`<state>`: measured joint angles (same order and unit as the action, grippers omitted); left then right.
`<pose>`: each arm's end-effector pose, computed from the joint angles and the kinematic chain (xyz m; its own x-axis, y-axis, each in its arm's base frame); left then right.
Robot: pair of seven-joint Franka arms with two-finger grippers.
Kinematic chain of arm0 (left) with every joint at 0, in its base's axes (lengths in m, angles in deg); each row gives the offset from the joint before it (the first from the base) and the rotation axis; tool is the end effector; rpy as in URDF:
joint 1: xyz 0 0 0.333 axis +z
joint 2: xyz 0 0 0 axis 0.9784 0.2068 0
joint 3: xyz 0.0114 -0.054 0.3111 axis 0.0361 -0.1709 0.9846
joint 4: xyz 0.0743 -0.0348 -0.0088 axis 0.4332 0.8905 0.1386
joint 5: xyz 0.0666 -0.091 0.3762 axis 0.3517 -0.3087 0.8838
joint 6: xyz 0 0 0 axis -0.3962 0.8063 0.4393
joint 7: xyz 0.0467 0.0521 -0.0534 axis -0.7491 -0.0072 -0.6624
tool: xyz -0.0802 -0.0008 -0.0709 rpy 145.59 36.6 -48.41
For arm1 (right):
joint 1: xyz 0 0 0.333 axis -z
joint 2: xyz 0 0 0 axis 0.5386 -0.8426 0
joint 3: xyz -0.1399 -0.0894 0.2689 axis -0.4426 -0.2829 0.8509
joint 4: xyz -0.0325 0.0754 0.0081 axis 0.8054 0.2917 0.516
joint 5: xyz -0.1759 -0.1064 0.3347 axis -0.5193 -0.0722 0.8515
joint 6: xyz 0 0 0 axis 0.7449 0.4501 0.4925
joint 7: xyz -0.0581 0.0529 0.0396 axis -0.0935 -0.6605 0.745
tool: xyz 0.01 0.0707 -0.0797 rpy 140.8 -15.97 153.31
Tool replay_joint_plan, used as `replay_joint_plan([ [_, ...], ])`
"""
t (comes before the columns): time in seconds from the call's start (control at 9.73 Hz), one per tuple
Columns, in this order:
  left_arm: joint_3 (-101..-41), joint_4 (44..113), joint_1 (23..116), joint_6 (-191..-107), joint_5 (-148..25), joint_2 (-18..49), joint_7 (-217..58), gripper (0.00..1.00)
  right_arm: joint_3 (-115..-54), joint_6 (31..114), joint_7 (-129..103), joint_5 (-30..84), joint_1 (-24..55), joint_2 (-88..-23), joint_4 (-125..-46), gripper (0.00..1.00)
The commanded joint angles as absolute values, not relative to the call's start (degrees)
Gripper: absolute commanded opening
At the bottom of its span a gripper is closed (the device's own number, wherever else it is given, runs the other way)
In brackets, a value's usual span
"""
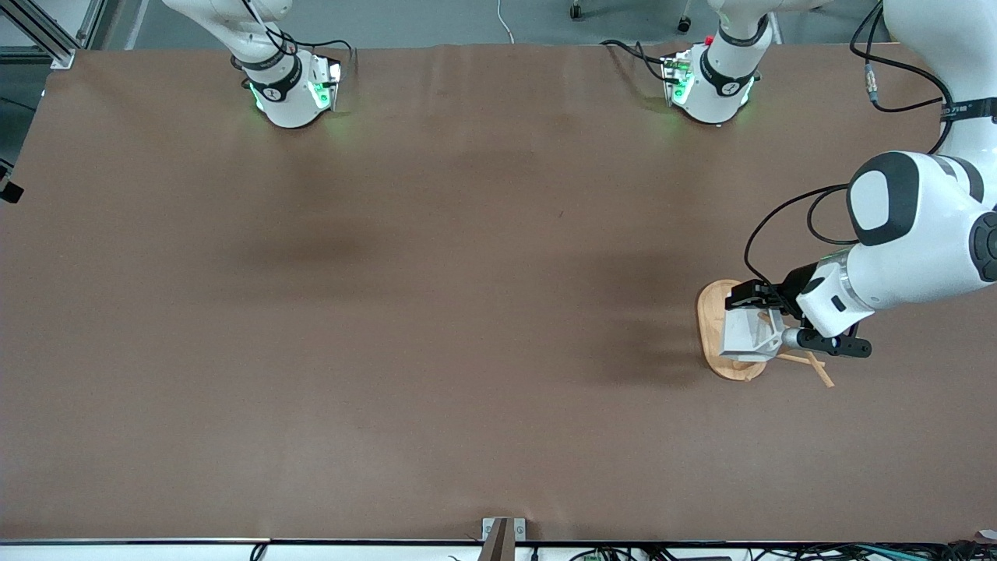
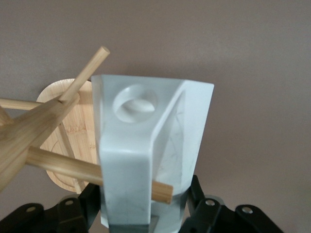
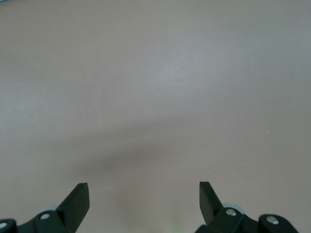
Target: Hang cup on rack
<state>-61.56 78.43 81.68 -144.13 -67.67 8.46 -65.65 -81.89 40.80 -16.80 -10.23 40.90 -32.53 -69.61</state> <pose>0.6314 -0.0690 0.3914 0.9901 -0.1192 -0.0734 -0.0931 -0.9523 0.2907 0.5377 -0.1055 0.6681 0.9853 -0.1706 0.0092 -0.1707 -0.9853 0.0080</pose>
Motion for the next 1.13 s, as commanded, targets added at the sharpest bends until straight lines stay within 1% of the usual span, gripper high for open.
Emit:
replay_joint_plan([
  [0.0, -61.34, 81.01, 81.76, -144.3, -66.75, 8.75, -66.4, 0.02, -77.94, 40.53, -17.09, -11.75, 42.69, -31.43, -70.88, 1.0],
  [0.21, -61.17, 83.38, 81.76, -144.39, -66.84, 7.53, -66.48, 0.02, -78.19, 40.7, -16.39, -11.49, 42.96, -31.6, -69.66, 1.0],
  [0.31, -61.17, 84.09, 81.76, -144.13, -66.76, 7.09, -67.44, 0.04, -78.2, 40.78, -16.21, -11.75, 42.96, -31.6, -69.39, 1.0],
  [0.41, -61.17, 84.18, 81.67, -143.95, -66.75, 6.82, -70.5, 0.09, -78.11, 40.7, -16.39, -10.97, 43.13, -31.6, -69.56, 1.0],
  [0.51, -61.25, 84.01, 81.67, -143.08, -66.75, 6.82, -71.31, 0.27, -78.11, 41.74, -16.04, -10.96, 43.22, -31.78, -69.65, 1.0],
  [0.62, -61.25, 83.83, 81.5, -142.55, -66.75, 7.08, -71.15, 0.92, -78.19, 42.27, -15.95, -10.88, 43.05, -31.87, -69.57, 1.0],
  [0.72, -61.25, 83.83, 81.67, -140.8, -66.75, 6.3, -71.14, 1.0, -78.2, 42.19, -16.04, -10.88, 42.79, -31.95, -69.65, 1.0],
  [0.82, -60.82, 83.66, 81.93, -137.39, -66.75, 4.55, -71.06, 1.0, -78.2, 42.37, -16.04, -10.7, 42.78, -31.95, -69.65, 1.0],
  [1.03, -59.06, 83.74, 81.93, -135.69, -66.75, 2.26, -71.14, 1.0, -78.28, 42.28, -16.12, -10.7, 42.52, -31.95, -69.65, 1.0],
])
